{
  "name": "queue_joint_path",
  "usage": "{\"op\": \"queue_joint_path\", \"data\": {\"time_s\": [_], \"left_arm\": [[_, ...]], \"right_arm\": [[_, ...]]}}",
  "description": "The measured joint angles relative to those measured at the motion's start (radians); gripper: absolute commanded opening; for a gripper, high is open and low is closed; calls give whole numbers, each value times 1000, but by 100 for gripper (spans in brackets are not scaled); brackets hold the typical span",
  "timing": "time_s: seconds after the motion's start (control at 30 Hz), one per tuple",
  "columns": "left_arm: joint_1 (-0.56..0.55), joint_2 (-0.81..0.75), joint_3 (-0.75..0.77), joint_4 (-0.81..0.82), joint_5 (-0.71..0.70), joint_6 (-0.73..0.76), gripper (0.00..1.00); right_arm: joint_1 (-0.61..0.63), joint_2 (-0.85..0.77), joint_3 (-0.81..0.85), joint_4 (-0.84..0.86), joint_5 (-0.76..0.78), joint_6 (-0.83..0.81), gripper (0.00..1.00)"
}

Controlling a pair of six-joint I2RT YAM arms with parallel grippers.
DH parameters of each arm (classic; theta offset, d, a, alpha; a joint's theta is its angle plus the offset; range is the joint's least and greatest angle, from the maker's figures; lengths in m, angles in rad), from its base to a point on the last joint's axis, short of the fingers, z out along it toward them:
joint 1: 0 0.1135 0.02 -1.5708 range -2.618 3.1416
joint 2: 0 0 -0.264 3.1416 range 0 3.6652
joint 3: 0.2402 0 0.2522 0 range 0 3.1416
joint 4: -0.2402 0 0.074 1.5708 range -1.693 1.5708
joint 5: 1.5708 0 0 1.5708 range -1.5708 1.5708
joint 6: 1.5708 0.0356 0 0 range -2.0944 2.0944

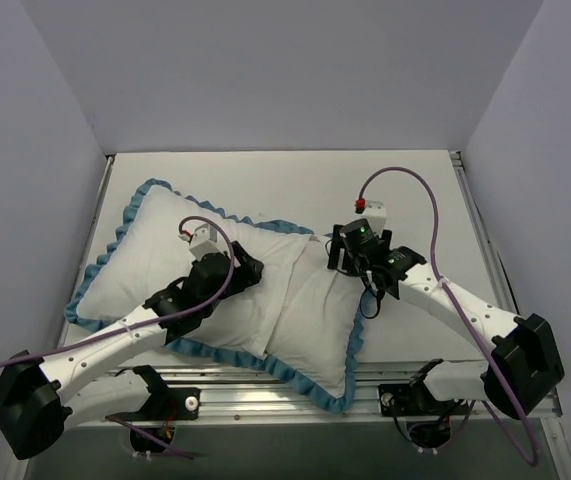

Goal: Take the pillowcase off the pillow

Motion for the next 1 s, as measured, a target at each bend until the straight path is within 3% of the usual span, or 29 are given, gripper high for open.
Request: {"op": "queue_joint_path", "data": {"time_s": [0.37,0.7,1.0], "left_arm": [[0,-30,-28,11,-27,-64,80],[-2,-74,28,-84,23,57,80],[-63,-7,361,-262,151,378,81]], "right_arm": [[-50,-20,-29,-29,40,34,50],[-120,-65,-196,193,-182,36,2],[-150,-126,-281,352,-342,11,0]]}}
